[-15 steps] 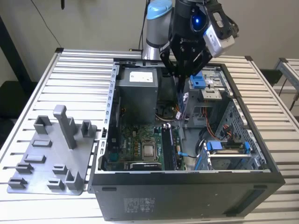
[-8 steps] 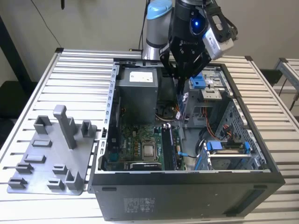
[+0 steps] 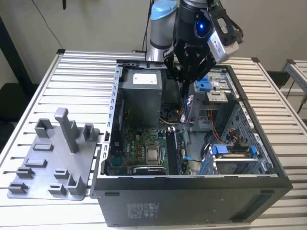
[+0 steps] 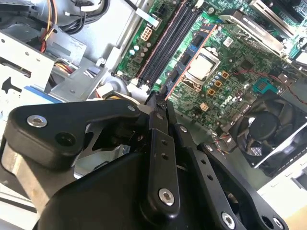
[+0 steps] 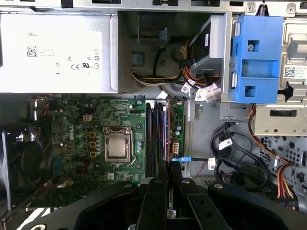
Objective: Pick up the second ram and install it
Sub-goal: 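Insert the second ram into the second slot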
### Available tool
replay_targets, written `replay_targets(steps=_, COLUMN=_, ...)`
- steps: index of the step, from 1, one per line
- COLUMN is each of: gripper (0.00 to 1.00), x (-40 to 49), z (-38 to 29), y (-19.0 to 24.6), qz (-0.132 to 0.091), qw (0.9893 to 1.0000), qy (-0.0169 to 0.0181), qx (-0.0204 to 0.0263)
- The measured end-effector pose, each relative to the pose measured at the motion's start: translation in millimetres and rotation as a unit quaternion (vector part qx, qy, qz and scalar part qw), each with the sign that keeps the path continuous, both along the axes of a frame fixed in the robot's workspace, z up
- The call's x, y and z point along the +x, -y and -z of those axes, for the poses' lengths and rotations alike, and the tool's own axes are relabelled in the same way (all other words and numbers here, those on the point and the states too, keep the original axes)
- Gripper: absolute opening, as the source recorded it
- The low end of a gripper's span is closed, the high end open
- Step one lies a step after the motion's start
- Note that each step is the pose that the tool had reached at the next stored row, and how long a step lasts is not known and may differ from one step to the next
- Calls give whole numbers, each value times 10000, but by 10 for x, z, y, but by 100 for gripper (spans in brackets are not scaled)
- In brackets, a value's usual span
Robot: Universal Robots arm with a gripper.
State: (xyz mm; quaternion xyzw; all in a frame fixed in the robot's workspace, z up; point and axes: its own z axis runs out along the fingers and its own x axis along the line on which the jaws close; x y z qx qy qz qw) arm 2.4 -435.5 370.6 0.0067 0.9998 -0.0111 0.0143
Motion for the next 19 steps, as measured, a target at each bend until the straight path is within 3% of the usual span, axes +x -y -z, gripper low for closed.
replay_targets(steps=19, gripper=14, x=0, z=139, y=0, qz=0, qw=10000, qy=-6, qx=0)
